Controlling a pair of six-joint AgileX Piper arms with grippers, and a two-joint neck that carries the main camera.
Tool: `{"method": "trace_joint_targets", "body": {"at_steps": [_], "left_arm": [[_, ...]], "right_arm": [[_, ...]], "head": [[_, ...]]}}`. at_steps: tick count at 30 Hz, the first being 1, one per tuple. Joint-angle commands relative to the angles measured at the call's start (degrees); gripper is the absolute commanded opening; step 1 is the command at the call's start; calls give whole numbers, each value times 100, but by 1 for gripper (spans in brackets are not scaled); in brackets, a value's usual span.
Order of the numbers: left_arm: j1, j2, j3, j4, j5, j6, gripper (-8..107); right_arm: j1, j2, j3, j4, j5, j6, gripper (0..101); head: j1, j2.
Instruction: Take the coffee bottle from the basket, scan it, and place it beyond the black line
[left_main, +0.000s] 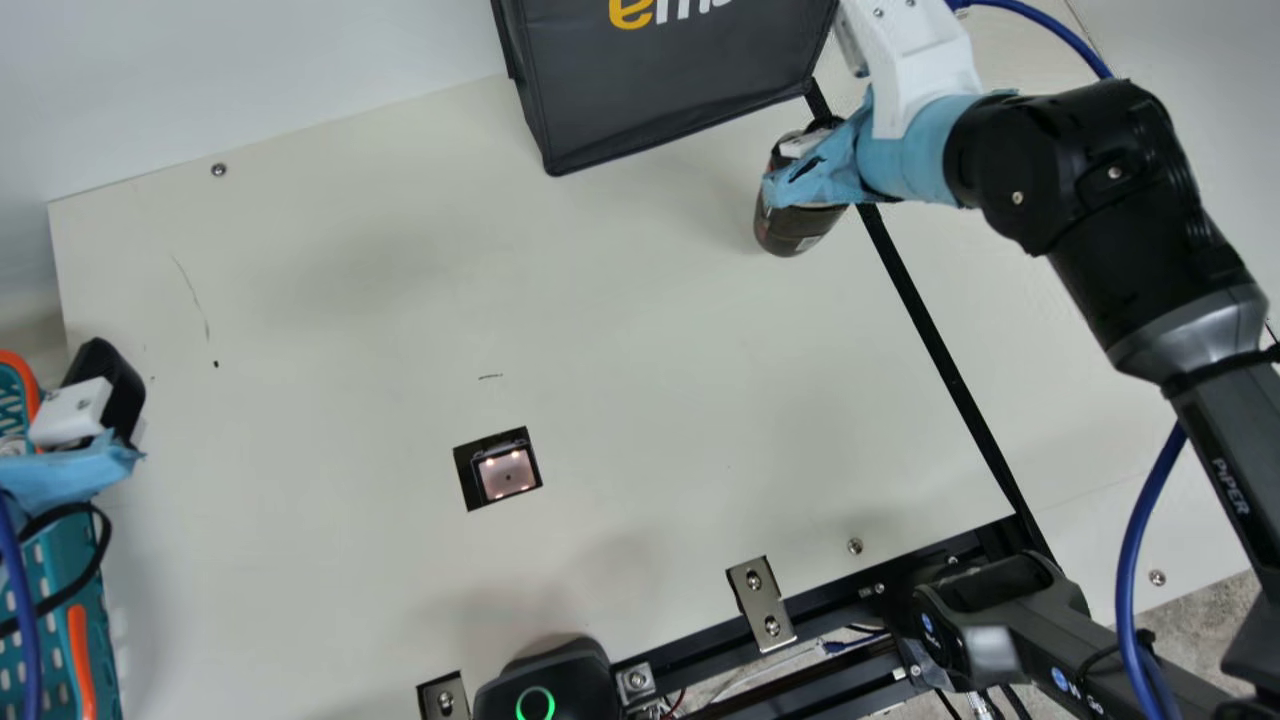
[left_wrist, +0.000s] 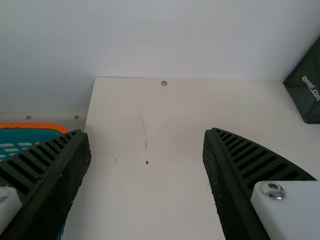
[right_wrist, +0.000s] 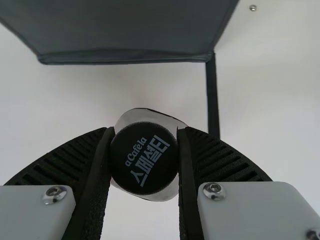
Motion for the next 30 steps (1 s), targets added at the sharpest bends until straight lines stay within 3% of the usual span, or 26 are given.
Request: {"method": "trace_joint_targets", "body": {"at_steps": [1, 14, 30], "left_arm": [[0, 0, 0, 0, 0, 0, 90], [0, 0, 0, 0, 0, 0, 90], [0, 0, 0, 0, 0, 0, 90]], "right_arm": [[-222, 35, -7, 56, -29, -109, 0], [-1183, 373, -146, 369, -176, -669, 0], [-1977, 962, -677, 689, -251, -1206, 0]], "head": [[-148, -13], [-148, -13], [-148, -13]]}}
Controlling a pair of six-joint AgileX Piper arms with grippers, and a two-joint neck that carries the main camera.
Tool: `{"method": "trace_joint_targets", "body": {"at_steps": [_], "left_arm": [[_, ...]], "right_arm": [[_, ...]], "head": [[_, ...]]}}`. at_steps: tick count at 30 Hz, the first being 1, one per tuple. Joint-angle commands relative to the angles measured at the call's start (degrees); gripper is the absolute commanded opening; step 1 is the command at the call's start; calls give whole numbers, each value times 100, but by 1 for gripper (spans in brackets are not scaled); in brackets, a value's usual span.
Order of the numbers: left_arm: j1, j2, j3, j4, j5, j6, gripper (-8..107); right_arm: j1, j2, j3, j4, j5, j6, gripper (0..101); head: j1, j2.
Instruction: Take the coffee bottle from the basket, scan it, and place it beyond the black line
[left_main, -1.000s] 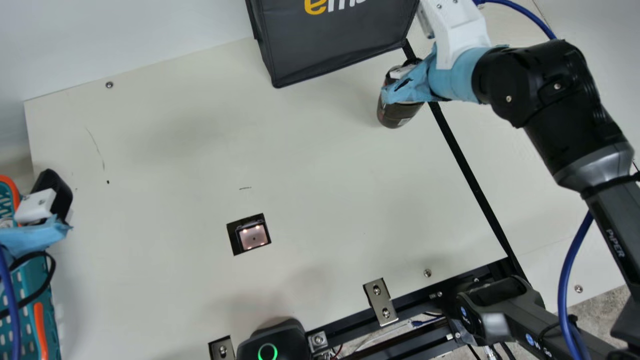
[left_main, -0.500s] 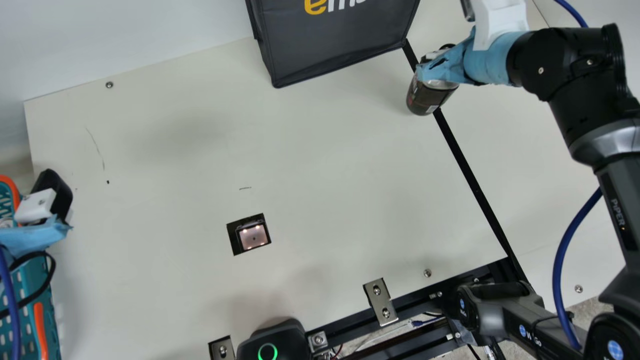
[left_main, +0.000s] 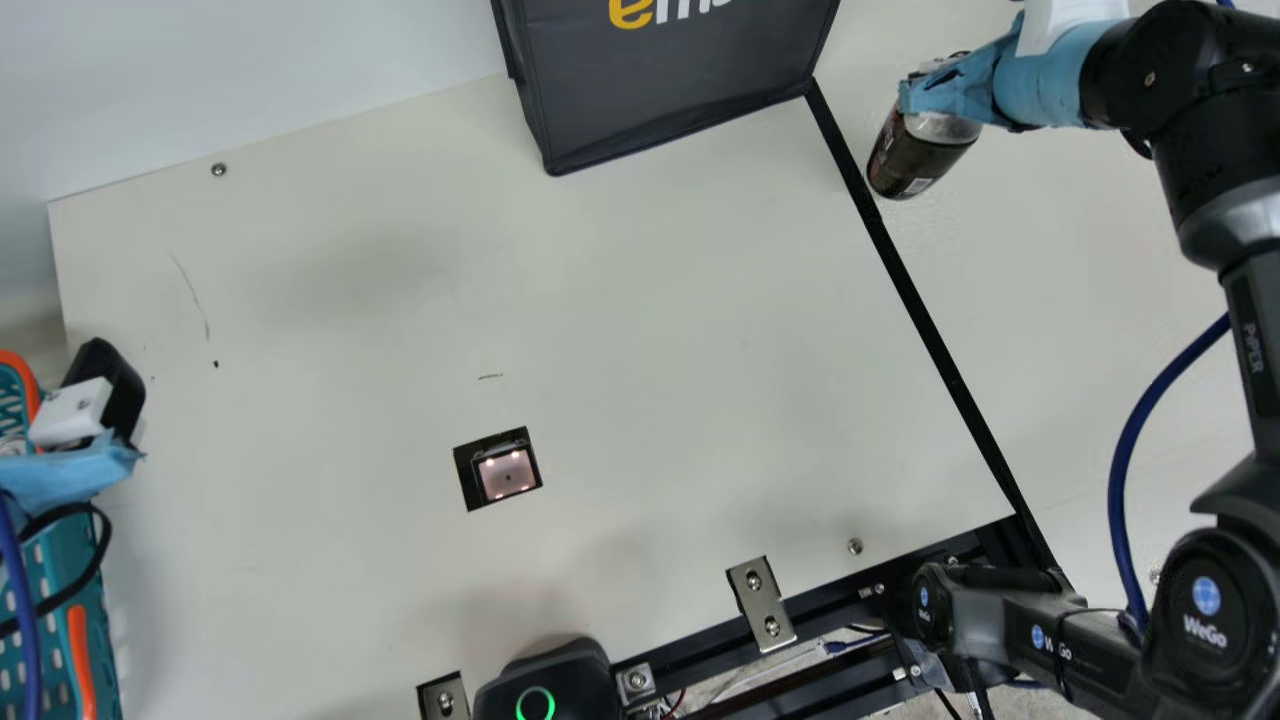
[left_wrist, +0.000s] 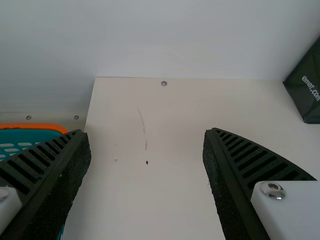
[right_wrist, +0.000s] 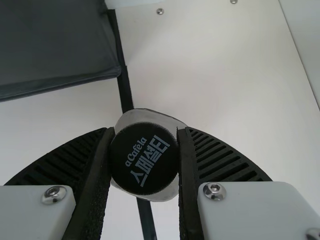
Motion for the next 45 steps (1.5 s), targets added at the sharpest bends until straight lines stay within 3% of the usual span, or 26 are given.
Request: {"method": "trace_joint_targets", "body": {"at_steps": [1, 16, 45], "left_arm": [[0, 0, 0, 0, 0, 0, 90], [0, 0, 0, 0, 0, 0, 90], [0, 0, 0, 0, 0, 0, 90]], "right_arm": [[-35, 64, -69, 15, -23, -34, 0], [-169, 499, -346, 85, -215, -96, 0], [-188, 778, -115, 401, -906, -124, 0]], "head": [[-148, -13], [-148, -13], [-148, -13]]}}
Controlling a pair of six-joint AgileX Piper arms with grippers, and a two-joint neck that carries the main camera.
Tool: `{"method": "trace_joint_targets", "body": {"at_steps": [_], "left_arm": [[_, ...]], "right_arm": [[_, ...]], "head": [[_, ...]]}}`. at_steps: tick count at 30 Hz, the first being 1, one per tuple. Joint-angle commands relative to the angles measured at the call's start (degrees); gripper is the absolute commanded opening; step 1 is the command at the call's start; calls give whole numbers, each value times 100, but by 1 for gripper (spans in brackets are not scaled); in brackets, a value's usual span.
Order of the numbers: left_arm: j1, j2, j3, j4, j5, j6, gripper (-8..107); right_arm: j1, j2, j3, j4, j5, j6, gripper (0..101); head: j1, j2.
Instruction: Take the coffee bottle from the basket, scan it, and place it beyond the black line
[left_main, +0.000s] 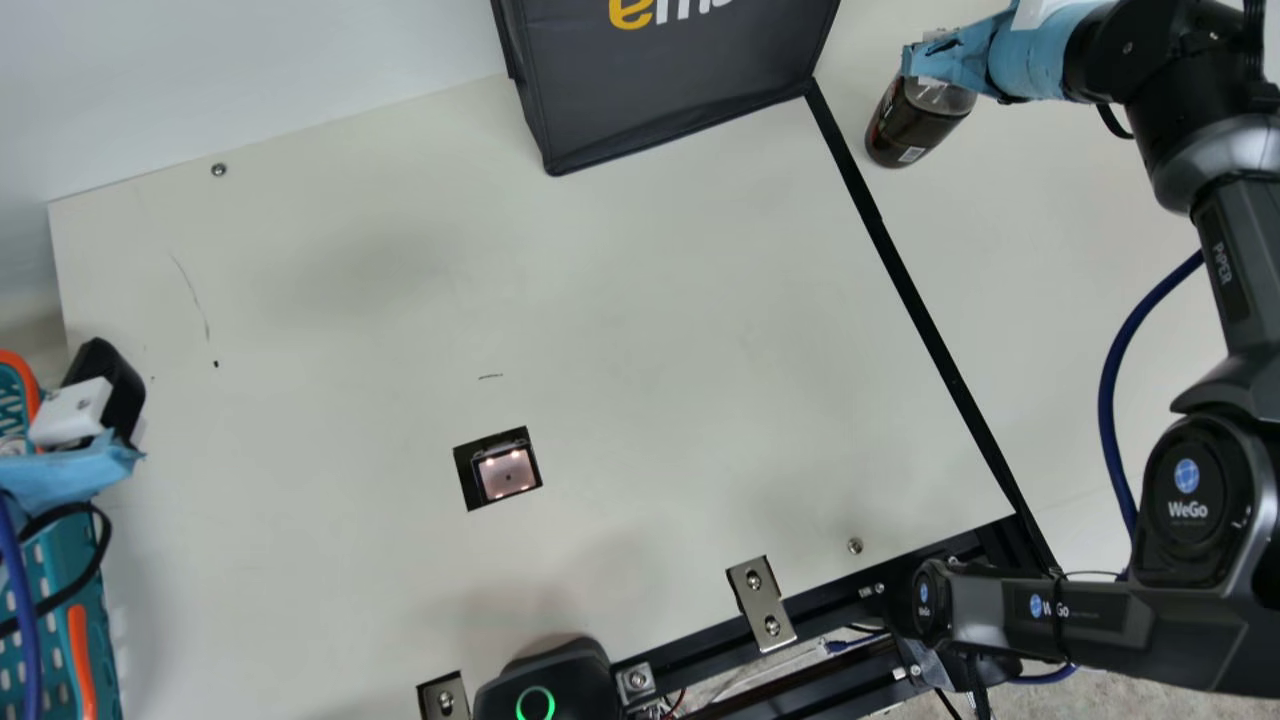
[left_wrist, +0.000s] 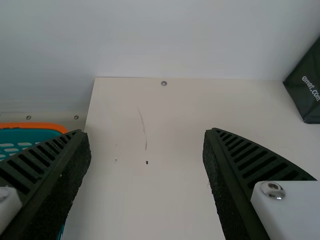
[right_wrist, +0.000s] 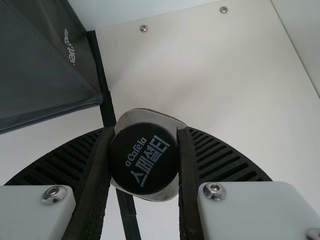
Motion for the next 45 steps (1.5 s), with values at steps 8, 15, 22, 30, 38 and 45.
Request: {"method": "trace_joint_targets", "body": {"at_steps": [8, 15, 22, 30, 38, 45], "left_arm": [[0, 0, 0, 0, 0, 0, 90], [0, 0, 0, 0, 0, 0, 90], [0, 0, 0, 0, 0, 0, 90], [0, 0, 0, 0, 0, 0, 90], [0, 0, 0, 0, 0, 0, 90], [0, 0, 0, 0, 0, 0, 90]], "right_arm": [[-6, 38, 63, -23, -116, 55, 13], [-14, 50, 91, -38, -141, 84, 37], [-40, 53, 67, -23, -116, 73, 60], [-76, 50, -72, 4, 3, 47, 87], [-82, 11, -252, 27, 152, 21, 91], [-33, -100, -371, 25, 298, 30, 91]], "head": [[-148, -13], [-148, -13], [-148, -13], [-148, -13], [-148, -13], [-148, -13]]}}
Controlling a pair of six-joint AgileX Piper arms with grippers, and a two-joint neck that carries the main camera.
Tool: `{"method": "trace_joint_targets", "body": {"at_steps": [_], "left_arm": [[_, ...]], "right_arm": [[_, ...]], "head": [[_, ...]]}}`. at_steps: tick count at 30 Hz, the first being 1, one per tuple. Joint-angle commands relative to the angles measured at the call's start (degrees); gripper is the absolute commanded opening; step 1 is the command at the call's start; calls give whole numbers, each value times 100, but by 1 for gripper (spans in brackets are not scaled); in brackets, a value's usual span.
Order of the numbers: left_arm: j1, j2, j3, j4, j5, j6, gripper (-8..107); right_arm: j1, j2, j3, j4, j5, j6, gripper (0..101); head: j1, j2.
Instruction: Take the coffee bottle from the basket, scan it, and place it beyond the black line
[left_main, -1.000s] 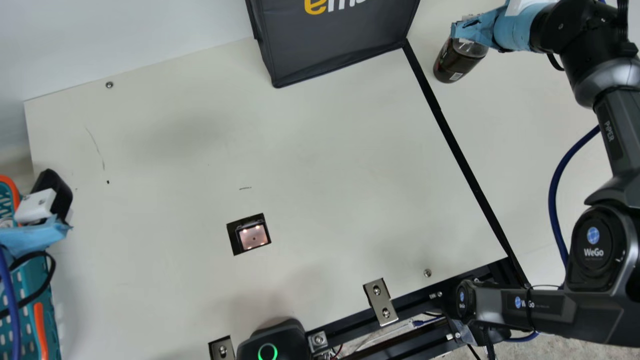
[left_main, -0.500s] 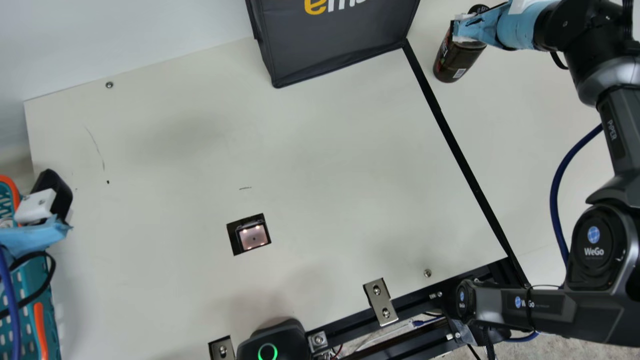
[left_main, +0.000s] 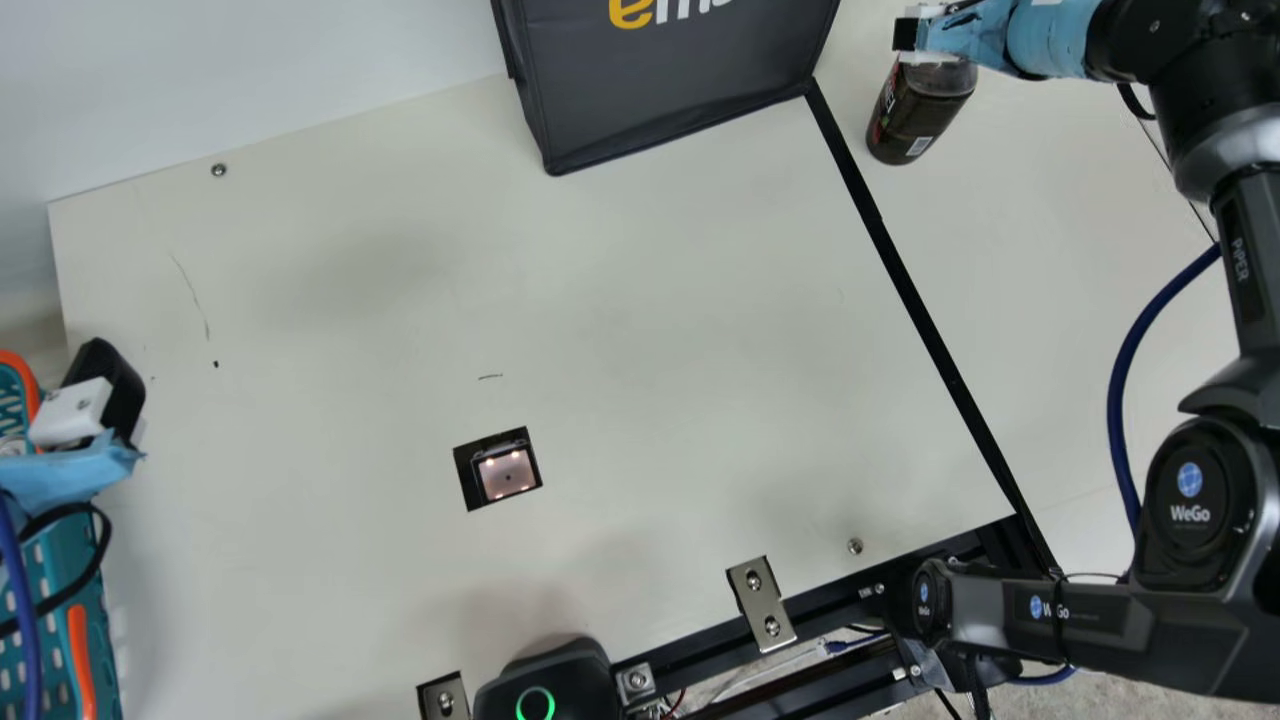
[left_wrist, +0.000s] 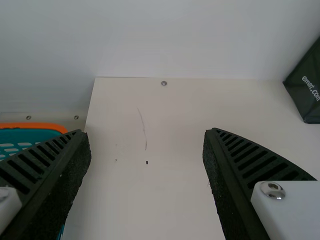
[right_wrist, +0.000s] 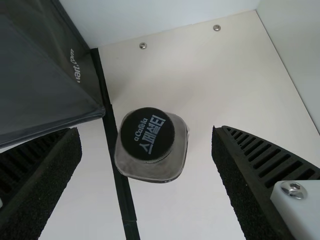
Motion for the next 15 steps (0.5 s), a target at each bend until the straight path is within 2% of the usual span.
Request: {"method": "trace_joint_targets", "body": {"at_steps": [1, 15], "left_arm": [[0, 0, 0, 0, 0, 0, 90], [0, 0, 0, 0, 0, 0, 90]], "right_arm": [[20, -48, -12, -2, 23, 0, 91], [399, -670, 353, 122, 189, -43, 91]], "head": [[-148, -13], [-148, -13]]}}
